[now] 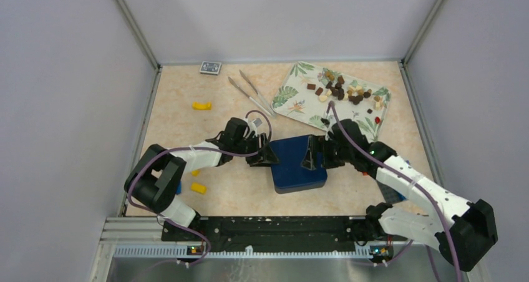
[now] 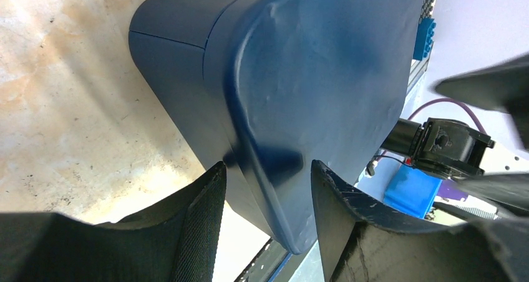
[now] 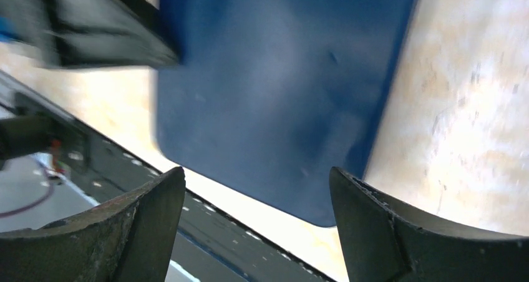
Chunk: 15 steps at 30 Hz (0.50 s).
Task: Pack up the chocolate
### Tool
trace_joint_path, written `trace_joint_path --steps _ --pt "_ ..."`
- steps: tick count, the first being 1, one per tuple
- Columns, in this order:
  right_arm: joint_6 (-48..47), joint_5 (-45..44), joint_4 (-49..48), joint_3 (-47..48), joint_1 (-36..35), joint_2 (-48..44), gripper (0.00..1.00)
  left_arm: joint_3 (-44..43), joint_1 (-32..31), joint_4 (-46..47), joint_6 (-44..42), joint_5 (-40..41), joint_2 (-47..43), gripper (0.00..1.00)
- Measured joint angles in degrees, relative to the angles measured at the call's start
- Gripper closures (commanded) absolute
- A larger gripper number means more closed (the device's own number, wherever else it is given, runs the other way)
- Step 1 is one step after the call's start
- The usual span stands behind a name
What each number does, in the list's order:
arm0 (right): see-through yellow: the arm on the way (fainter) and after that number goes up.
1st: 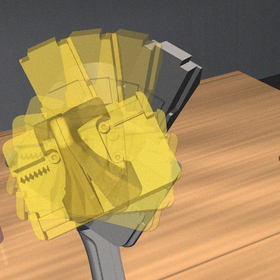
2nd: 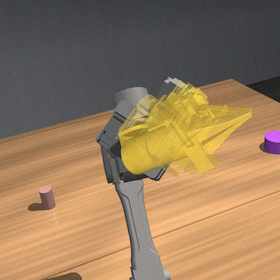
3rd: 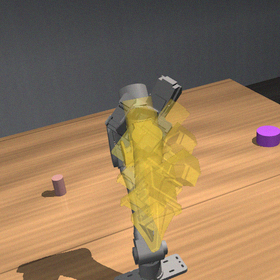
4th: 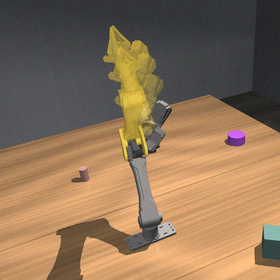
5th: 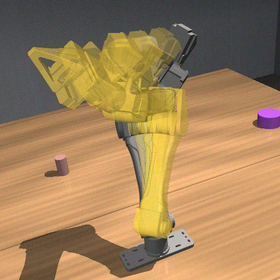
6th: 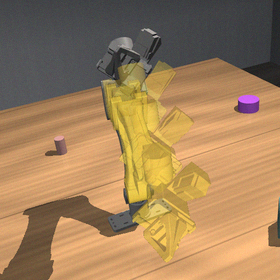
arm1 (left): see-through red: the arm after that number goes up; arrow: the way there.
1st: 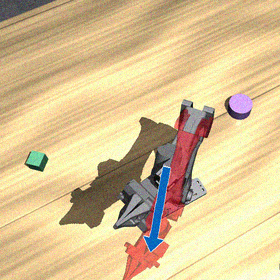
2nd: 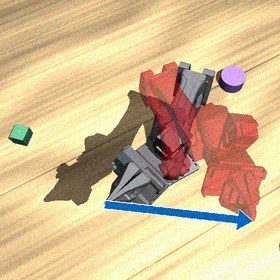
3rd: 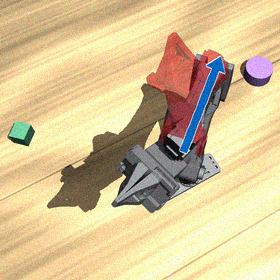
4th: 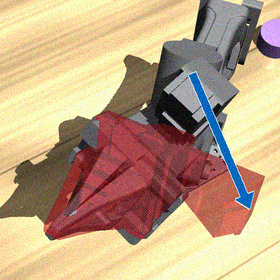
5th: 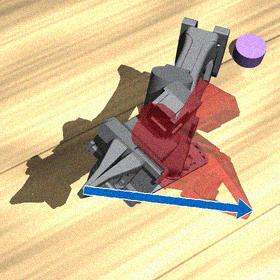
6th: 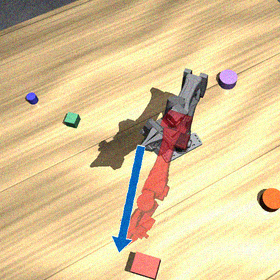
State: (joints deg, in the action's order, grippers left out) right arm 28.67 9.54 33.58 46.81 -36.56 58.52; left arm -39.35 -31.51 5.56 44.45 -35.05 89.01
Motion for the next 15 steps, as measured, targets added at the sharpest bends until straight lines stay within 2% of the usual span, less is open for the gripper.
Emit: trace_joint_path --steps 3,6,11,15 --pt "1.55 -0.20 -2.19 -7.82 -0.07 0.35 0.17 0.00 0.00 0.02 0.02 0.02 0.00 0.43" --pt "2.71 -0.44 -2.54 -8.17 -0.35 0.37 0.16 0.00 -0.04 -0.02 0.02 0.17 0.00 0.43" --pt "2.45 -3.43 1.18 -1.66 -0.35 0.42 0.16 0.00 -0.04 0.09 0.42 0.22 0.02 0.43" --pt "1.03 -5.40 -0.35 6.84 -0.35 2.08 0.16 0.00 -0.04 0.04 0.44 0.33 0.02 0.43"
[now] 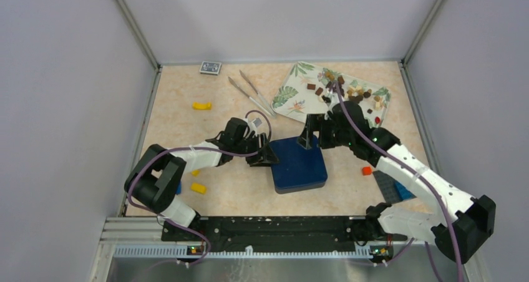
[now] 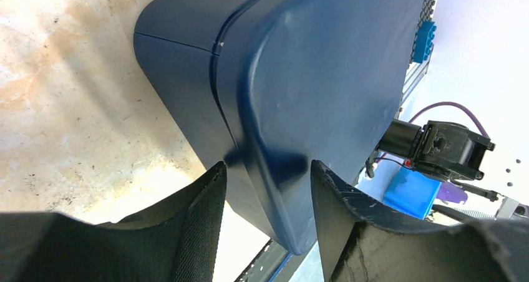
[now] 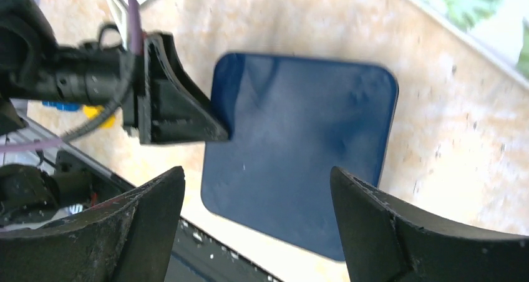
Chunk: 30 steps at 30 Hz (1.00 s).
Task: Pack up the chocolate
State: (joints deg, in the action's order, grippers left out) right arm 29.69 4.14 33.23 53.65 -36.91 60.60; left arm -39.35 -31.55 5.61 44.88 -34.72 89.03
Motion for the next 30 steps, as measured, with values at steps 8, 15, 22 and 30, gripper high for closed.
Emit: trace_joint_path --steps 8,15,22,30 --pt "-2.05 -1.29 -7.48 3.61 1.25 10.21 0.15 0.00 0.00 -0.26 -0.44 1.11 0.00 0.43" --pt "-1.49 3.19 -16.96 -0.22 8.15 18.56 0.15 -0.55 0.00 -0.50 -1.22 0.81 0.48 0.43" --pt "-0.55 6.05 -23.37 -1.20 8.61 23.98 0.16 -1.53 0.00 -0.98 -1.62 0.55 1.25 0.42" --pt "-0.59 6.14 -18.38 1.95 8.70 19.89 0.16 -2.99 0.00 -2.80 -2.69 0.98 1.57 0.42"
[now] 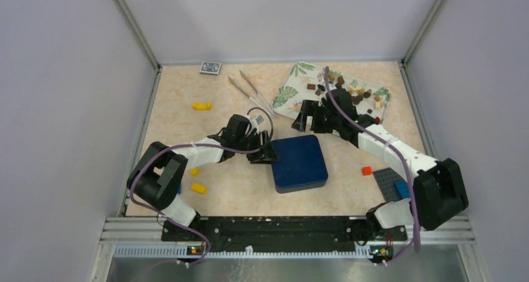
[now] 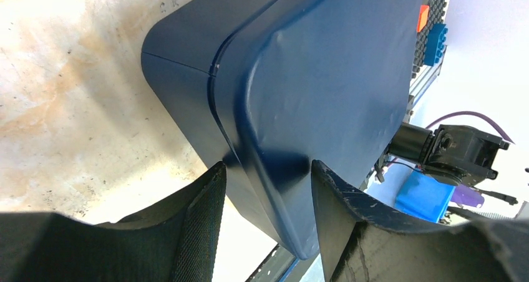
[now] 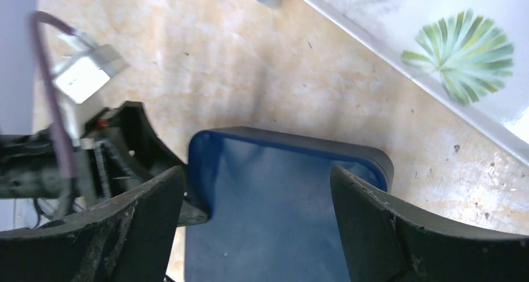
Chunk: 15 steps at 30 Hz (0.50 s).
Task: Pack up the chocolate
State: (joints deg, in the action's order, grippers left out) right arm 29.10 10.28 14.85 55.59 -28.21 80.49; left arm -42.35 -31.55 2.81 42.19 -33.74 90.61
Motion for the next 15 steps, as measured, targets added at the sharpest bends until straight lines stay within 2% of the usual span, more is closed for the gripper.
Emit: trace_joint_path --steps 5,8,12,15 --pt "0.37 0.17 0.09 0.26 -0.15 -5.75 0.16 -1.16 0.00 -1.62 -0.48 0.96 -0.39 0.41" --pt "1.22 0.39 -0.70 -3.32 -0.42 -7.80 0.17 -2.19 0.00 -3.72 -0.90 1.70 -1.75 0.40" --pt "2.51 0.59 2.16 -9.88 -0.96 -6.82 0.18 -4.02 0.02 -6.14 -1.88 3.04 -4.20 0.41" --pt "2.84 0.00 4.74 -8.74 -1.20 -7.23 0.17 -6.78 0.00 -8.31 -2.73 4.59 -4.66 0.42"
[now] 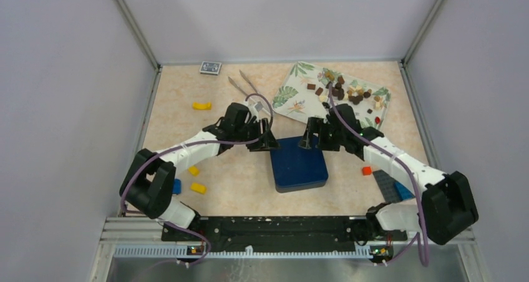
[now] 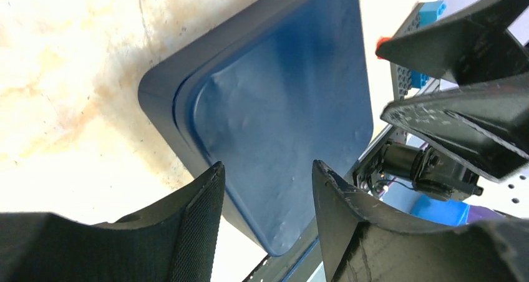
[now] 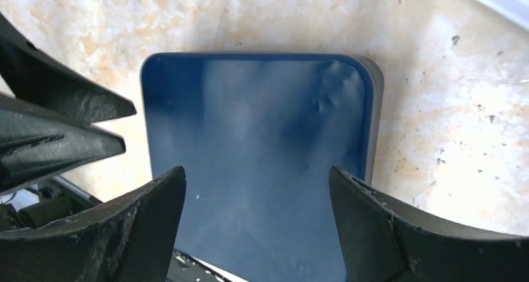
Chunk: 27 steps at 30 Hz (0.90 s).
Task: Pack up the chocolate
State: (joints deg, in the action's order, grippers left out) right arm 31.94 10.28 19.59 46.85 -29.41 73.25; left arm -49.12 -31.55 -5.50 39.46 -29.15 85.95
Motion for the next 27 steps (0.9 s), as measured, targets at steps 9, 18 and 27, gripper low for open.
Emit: trace_joint_path --steps 9,18,27 --pt "-1.25 -2.67 9.20 7.80 -2.19 -10.71 0.18 -7.50 0.00 -2.89 -1.05 1.14 0.00 0.44" --pt "2.73 0.70 8.46 -9.16 -5.33 -12.66 0.18 -7.98 0.00 2.86 -0.22 -1.97 9.62 0.52" --pt "2.27 -3.52 11.21 -4.22 -5.46 -13.25 0.17 -10.82 -0.11 2.51 0.24 -4.24 13.03 0.48"
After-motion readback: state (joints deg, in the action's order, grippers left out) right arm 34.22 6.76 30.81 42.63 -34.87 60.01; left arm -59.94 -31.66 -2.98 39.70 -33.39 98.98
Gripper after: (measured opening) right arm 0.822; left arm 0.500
